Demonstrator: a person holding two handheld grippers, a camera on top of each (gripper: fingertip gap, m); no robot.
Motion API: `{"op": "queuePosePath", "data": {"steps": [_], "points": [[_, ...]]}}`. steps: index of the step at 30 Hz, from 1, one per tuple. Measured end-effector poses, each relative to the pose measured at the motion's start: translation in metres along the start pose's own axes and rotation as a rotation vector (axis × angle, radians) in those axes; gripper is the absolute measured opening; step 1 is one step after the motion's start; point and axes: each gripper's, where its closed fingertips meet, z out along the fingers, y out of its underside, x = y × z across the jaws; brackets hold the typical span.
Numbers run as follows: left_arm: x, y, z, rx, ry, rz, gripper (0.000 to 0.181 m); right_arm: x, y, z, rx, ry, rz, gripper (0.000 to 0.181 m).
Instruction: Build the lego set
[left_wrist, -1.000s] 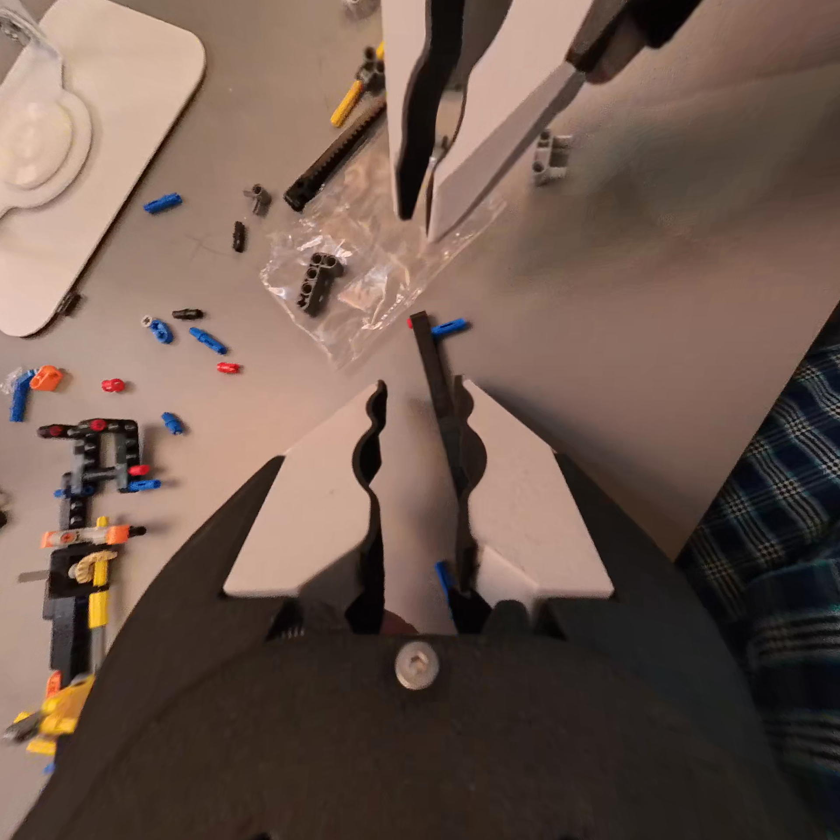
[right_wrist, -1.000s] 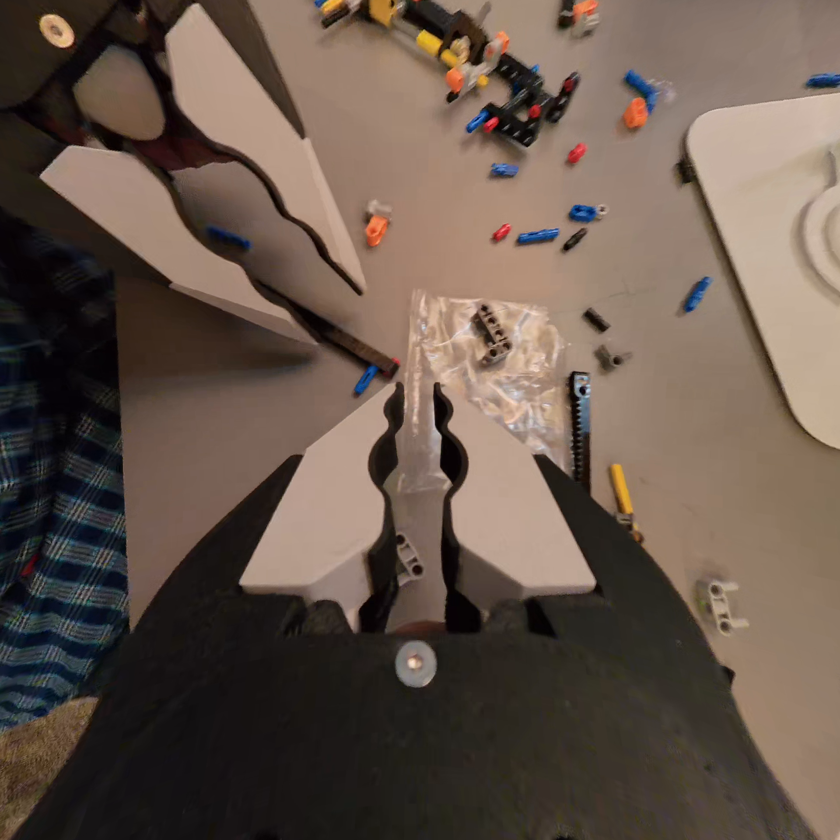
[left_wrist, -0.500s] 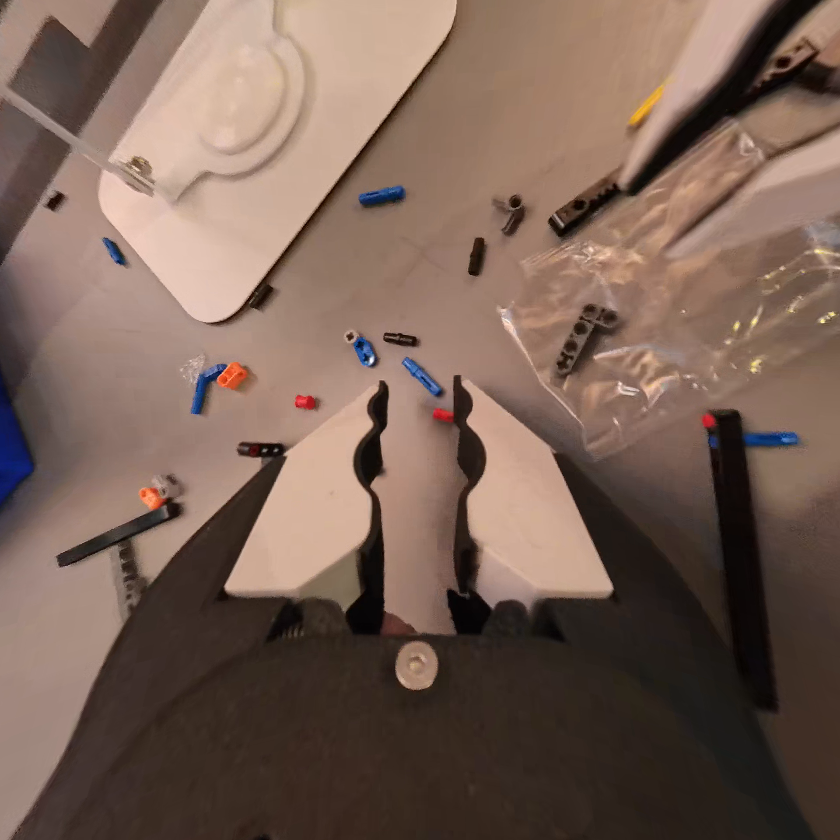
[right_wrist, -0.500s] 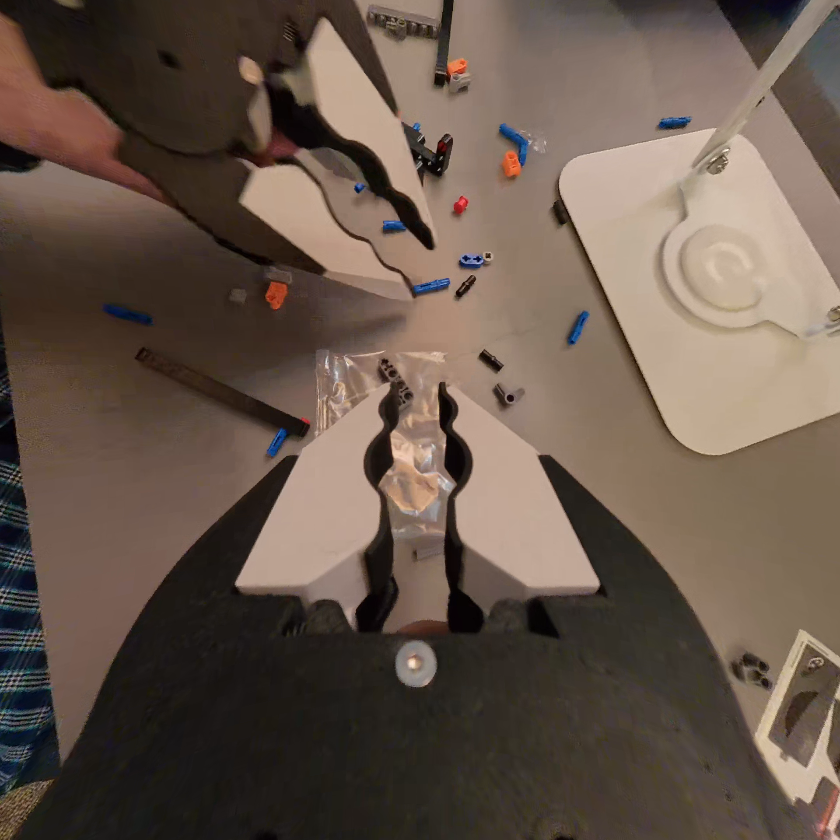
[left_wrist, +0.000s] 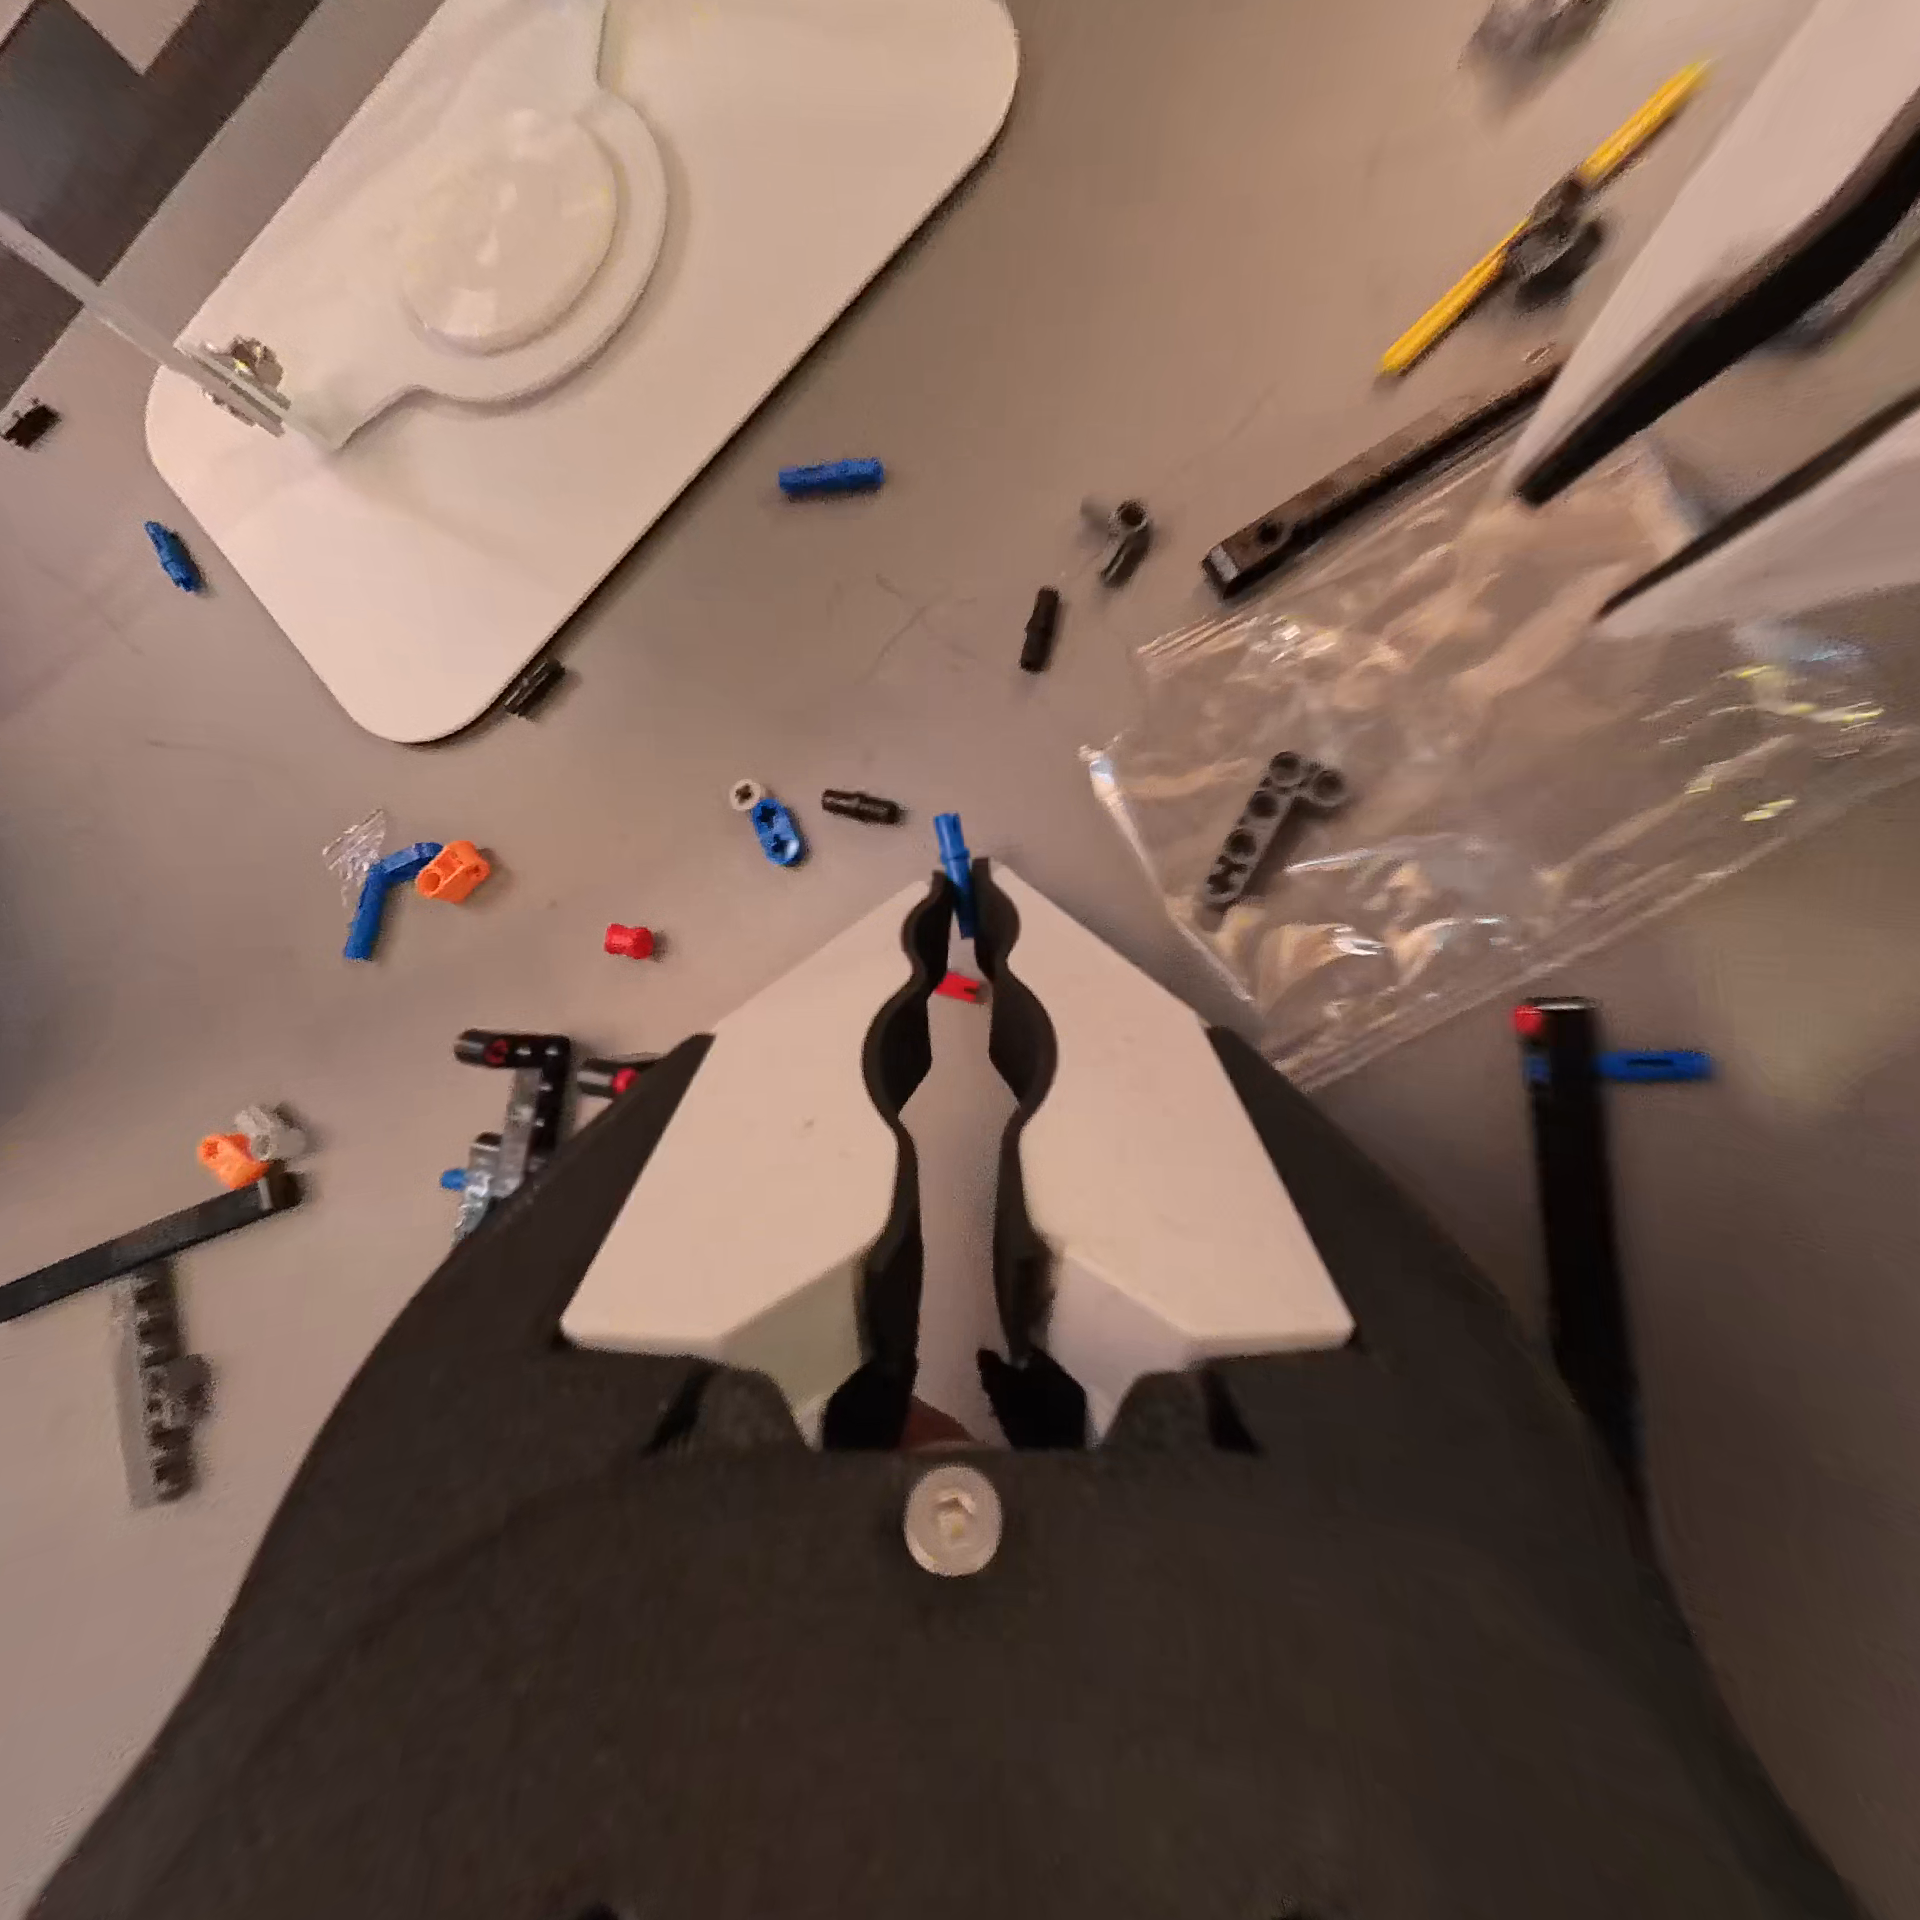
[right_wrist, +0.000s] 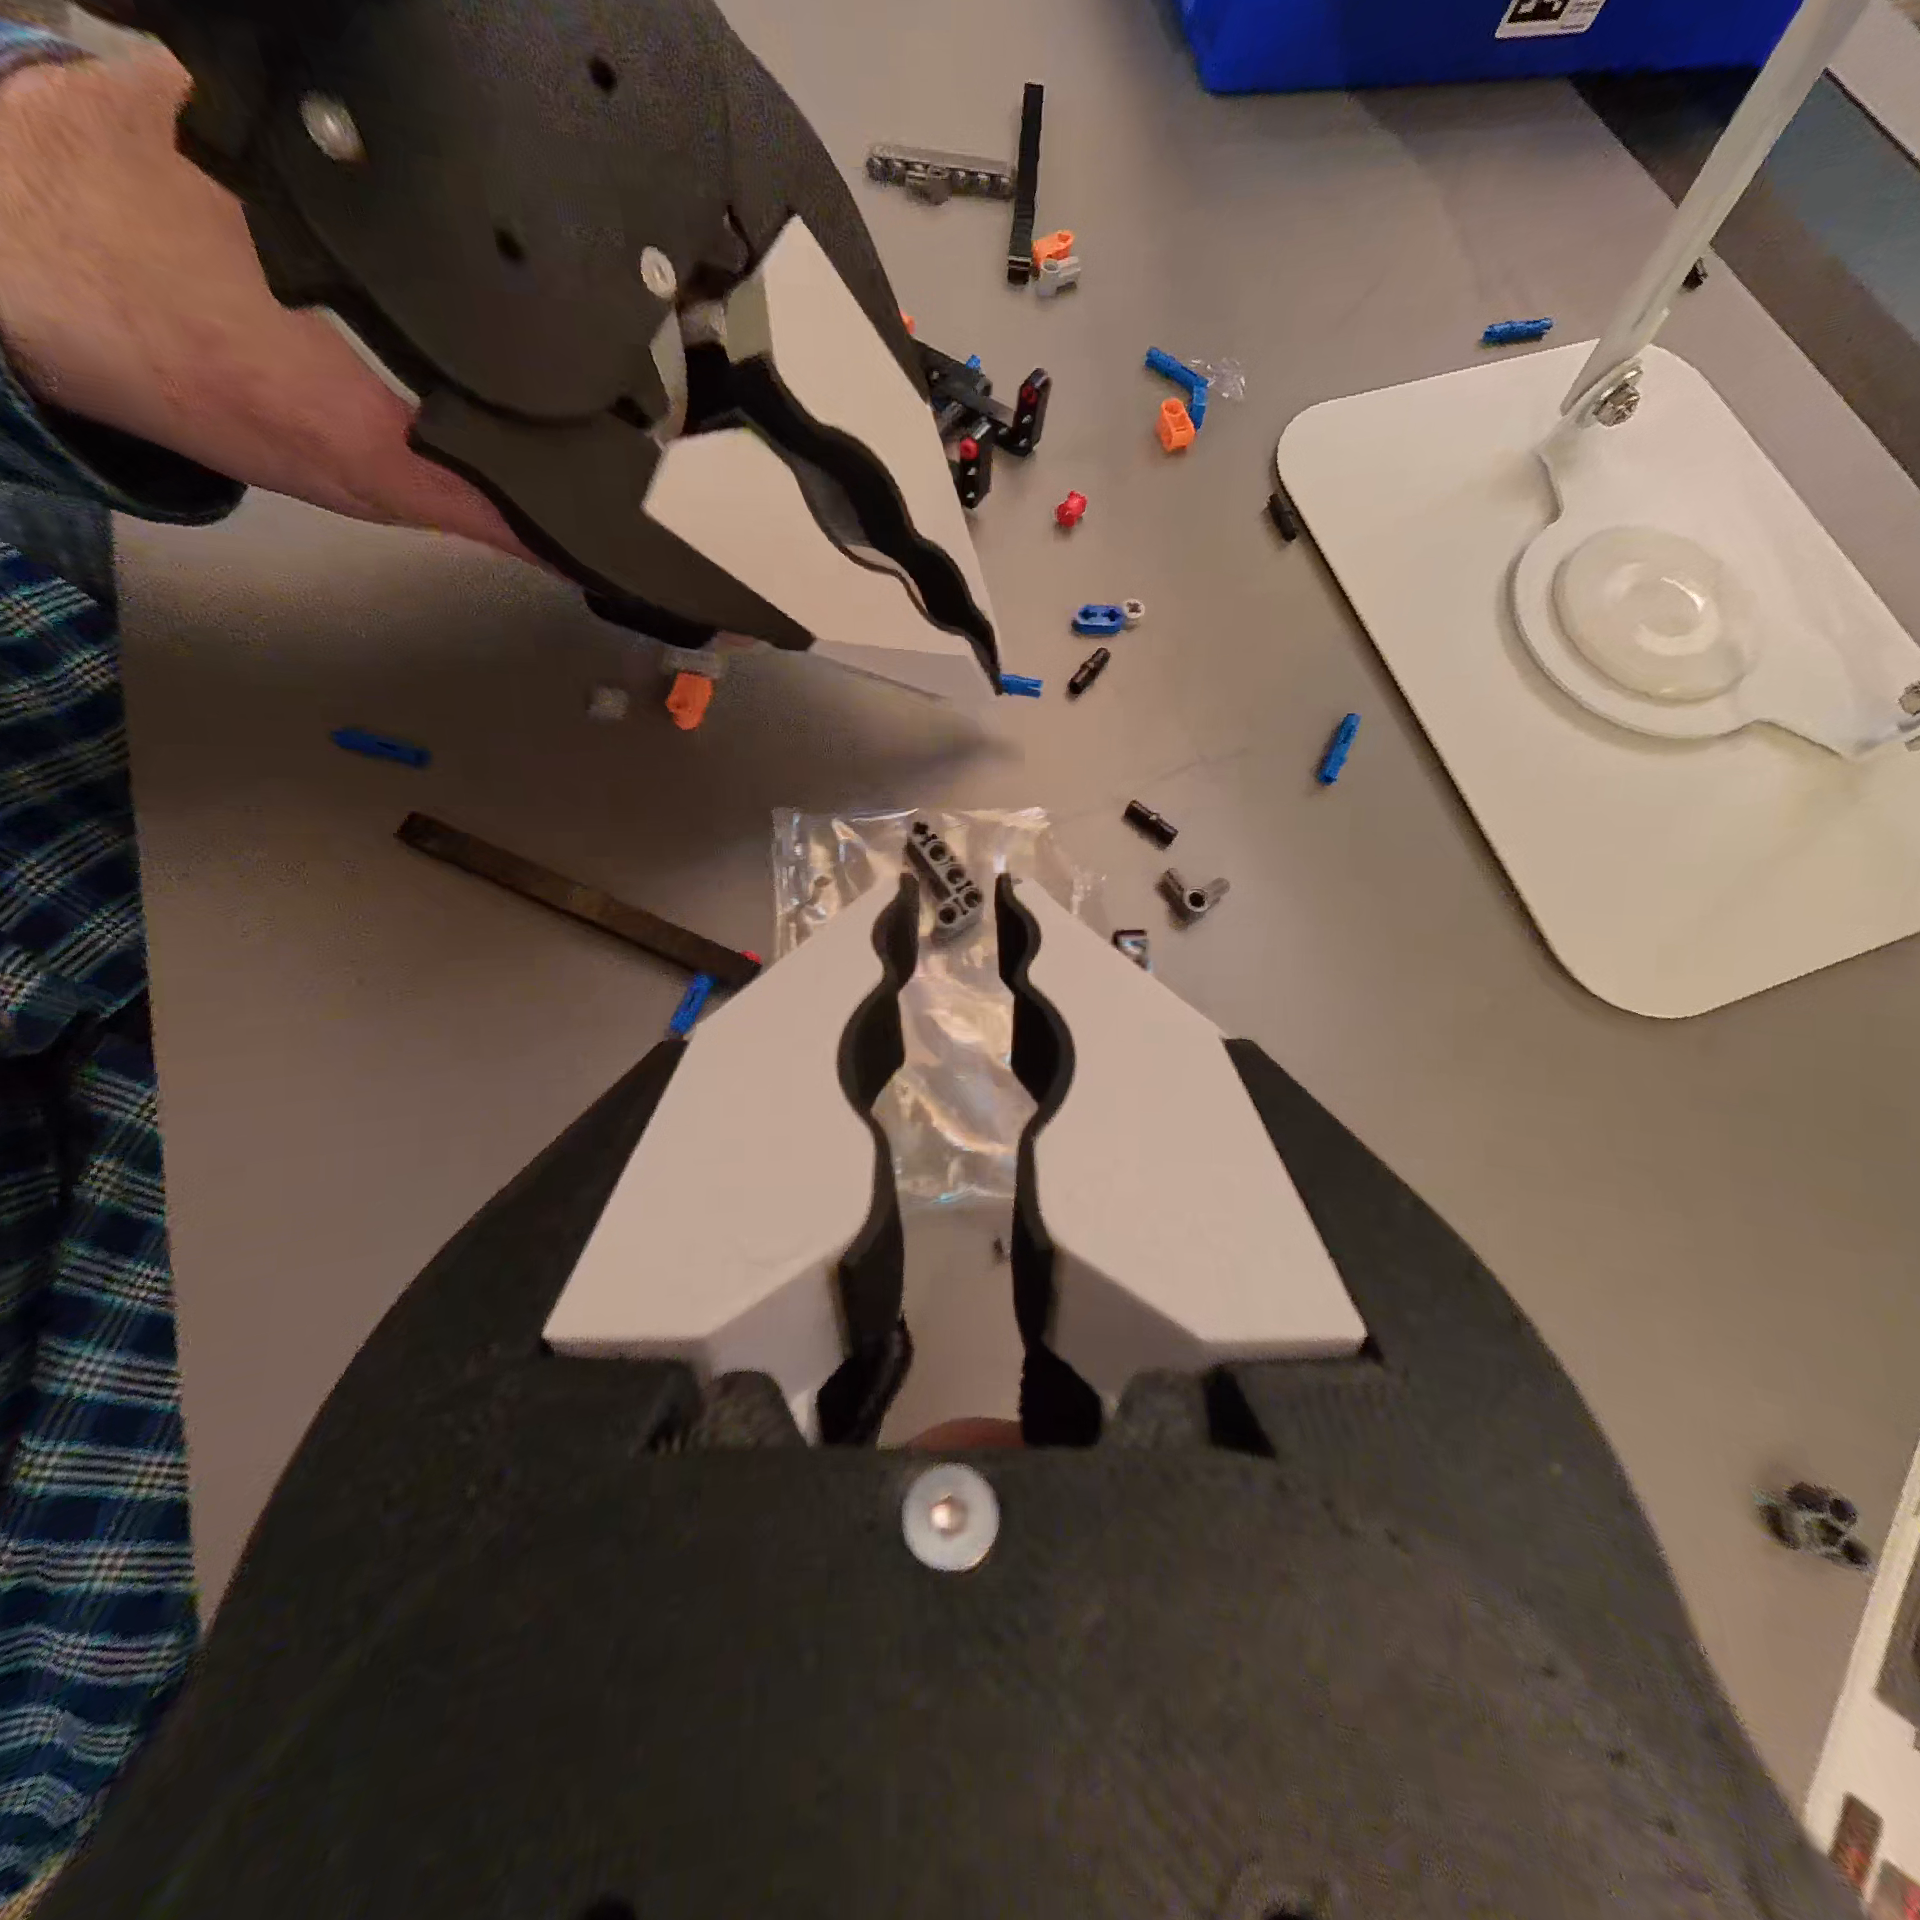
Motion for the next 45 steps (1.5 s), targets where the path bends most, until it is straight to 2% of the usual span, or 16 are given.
{"op": "queuePosePath", "data": {"steps": [5, 7, 14, 20, 30, 45], "points": [[0.039, -0.035, -0.037, 0.206, 0.207, -0.22, 0.002, -0.019, -0.005, -0.008, 0.078, 0.047, -0.036, 0.023], [0.053, -0.049, -0.05, 0.288, 0.316, -0.328, 0.002, -0.022, -0.007, -0.012, 0.101, 0.122, -0.095, 0.028], [0.069, -0.077, -0.075, 0.445, 0.526, -0.577, 0.002, -0.025, -0.022, -0.025, 0.175, 0.354, -0.288, 0.034], [0.069, -0.086, -0.085, 0.495, 0.604, -0.688, 0.002, -0.019, -0.033, -0.034, 0.225, 0.464, -0.358, 0.031], [0.065, -0.101, -0.095, 0.589, 0.712, -0.846, 0.002, -0.006, -0.046, -0.051, 0.304, 0.581, -0.353, 0.022], [0.066, -0.104, -0.094, 0.645, 0.751, -0.988, 0.001, -0.004, -0.049, -0.052, 0.316, 0.631, -0.352, 0.011]]}}
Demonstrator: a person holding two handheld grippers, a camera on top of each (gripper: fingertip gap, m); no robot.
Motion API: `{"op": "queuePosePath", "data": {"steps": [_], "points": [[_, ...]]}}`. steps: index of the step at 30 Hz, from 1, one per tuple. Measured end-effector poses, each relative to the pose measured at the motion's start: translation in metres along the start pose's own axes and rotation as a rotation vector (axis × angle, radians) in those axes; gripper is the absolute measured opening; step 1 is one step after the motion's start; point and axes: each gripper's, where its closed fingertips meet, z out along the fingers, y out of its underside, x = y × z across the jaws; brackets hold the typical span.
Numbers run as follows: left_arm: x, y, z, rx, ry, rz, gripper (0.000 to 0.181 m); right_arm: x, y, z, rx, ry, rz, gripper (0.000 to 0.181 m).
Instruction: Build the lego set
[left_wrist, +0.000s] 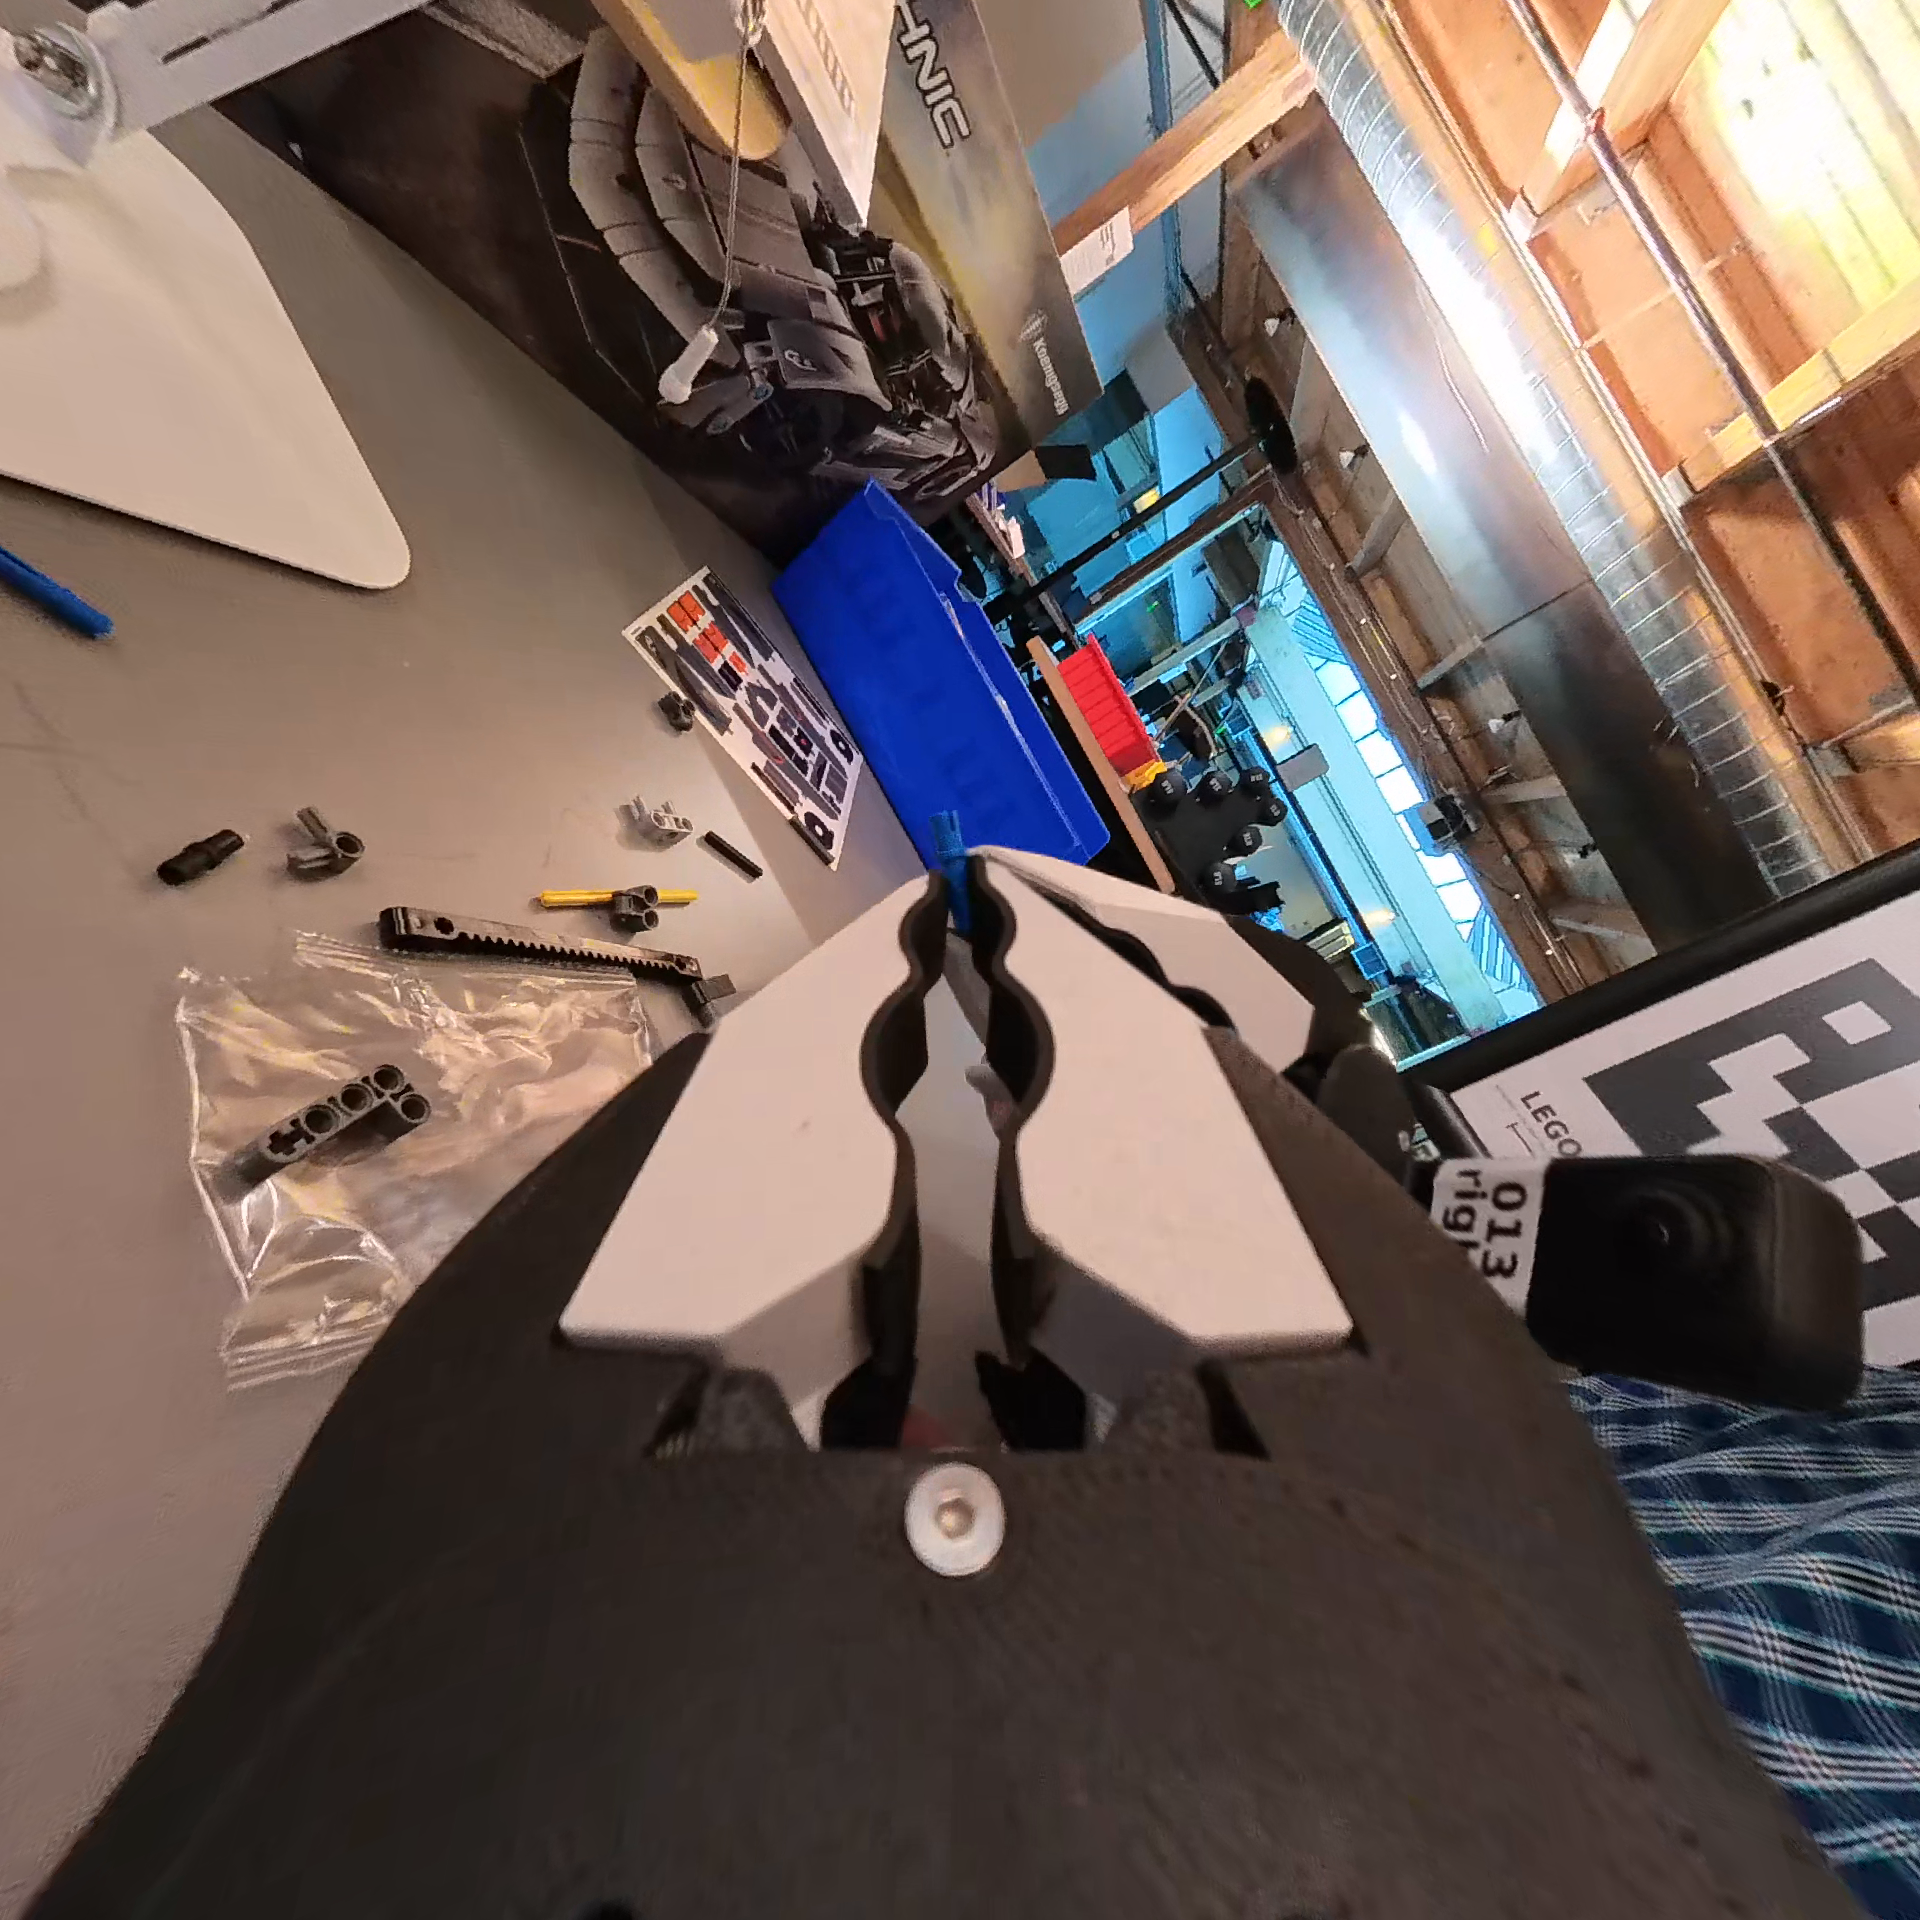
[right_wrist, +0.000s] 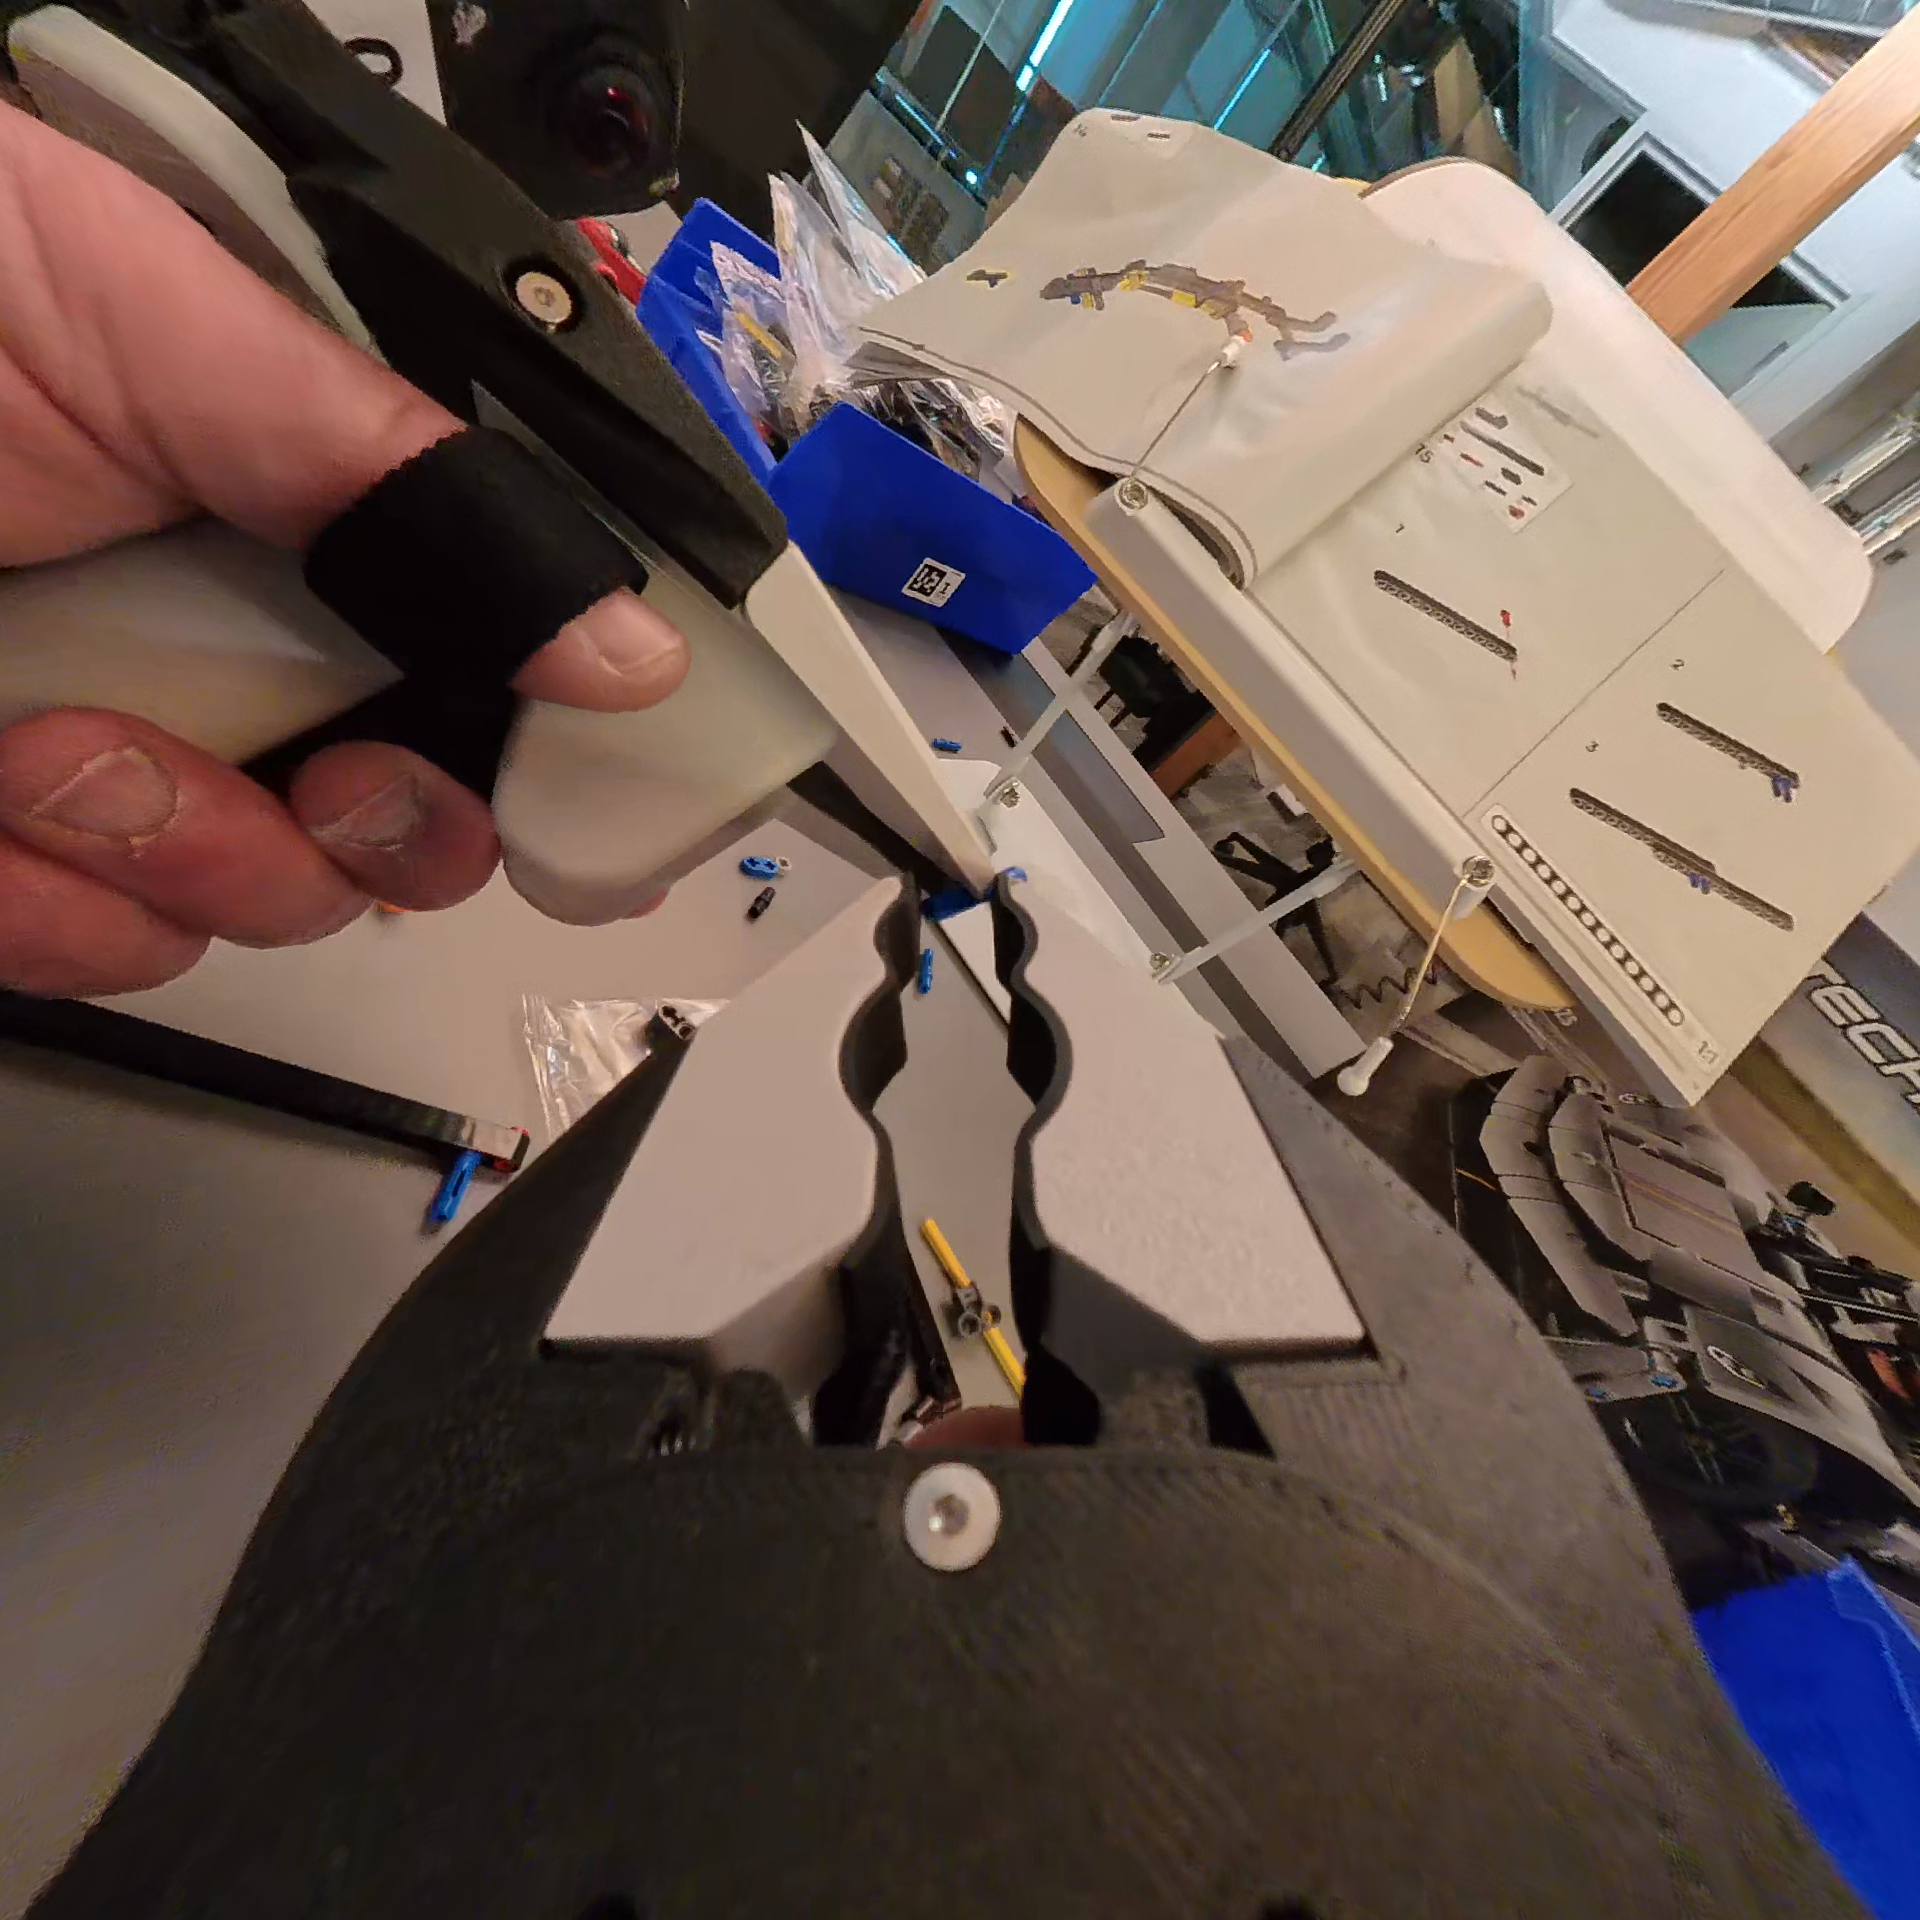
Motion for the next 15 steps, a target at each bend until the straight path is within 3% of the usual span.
{"op": "queuePosePath", "data": {"steps": [15], "points": [[0.011, -0.006, 0.002, 0.074, 0.102, -0.117, 0.002, 0.01, -0.005, -0.008, 0.066, -0.01, 0.095, 0.002]]}}
